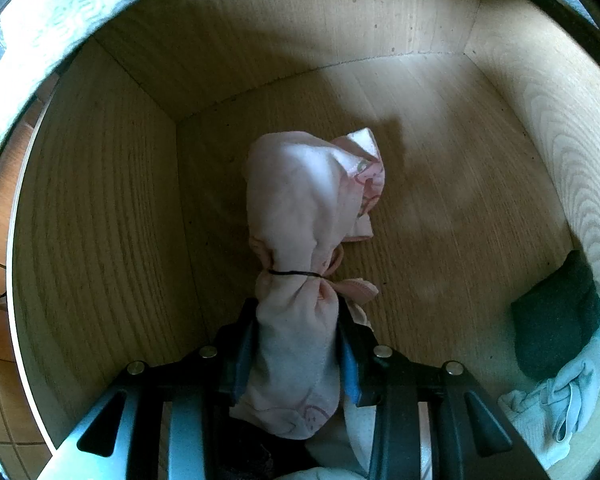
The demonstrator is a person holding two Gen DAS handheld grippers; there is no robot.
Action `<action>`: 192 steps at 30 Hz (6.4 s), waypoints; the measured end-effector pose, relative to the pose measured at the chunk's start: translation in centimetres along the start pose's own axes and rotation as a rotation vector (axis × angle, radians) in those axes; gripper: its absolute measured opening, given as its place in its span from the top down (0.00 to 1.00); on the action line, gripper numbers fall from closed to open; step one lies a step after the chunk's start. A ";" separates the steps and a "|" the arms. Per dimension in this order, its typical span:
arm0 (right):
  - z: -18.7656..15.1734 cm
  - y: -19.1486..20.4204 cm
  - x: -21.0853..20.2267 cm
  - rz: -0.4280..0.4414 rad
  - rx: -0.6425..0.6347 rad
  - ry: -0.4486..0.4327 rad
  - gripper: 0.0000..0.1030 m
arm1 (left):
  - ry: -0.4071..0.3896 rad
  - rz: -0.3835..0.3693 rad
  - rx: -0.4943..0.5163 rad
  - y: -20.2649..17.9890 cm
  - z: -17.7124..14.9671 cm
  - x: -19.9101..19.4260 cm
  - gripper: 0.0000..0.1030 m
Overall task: Take underwear out of drawer
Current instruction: 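Carry the black garment with the right tool over the tin tray, then open the right tool to drop the black garment in the tray, then move the right tool back down into the drawer, then lift the pink-white sock with the left tool while the right tool grasps a white long sock, then move the left tool over the tray and open it to drop the sock, then move the left tool into the drawer and grasp a light grey sock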
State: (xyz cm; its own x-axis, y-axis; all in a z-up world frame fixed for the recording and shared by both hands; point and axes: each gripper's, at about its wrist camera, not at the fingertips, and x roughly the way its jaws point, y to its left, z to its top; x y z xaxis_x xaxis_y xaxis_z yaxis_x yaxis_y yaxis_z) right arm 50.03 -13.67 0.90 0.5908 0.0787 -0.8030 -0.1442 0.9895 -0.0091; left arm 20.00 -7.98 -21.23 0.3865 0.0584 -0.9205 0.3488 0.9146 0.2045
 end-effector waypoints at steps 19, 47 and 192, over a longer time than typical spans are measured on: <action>-7.8 -0.8 -10.6 0.074 -0.082 -0.098 0.14 | -0.001 0.001 -0.003 0.0 0.0 0.3 0.65; -36.9 5.1 -8.7 0.098 -0.140 0.301 0.09 | -0.001 -0.008 -0.011 0.4 0.2 0.2 0.67; -36.8 4.3 4.7 0.371 -0.065 0.468 0.54 | -0.007 -0.214 0.140 4.9 -2.4 -11.3 0.64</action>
State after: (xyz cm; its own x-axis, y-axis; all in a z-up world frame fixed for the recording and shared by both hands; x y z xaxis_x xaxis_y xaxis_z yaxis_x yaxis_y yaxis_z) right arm 22.97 -13.50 -24.91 0.0817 0.3411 -0.9365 -0.3308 0.8956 0.2974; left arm 15.34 -3.19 -10.65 0.2969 -0.1337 -0.9455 0.5379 0.8415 0.0499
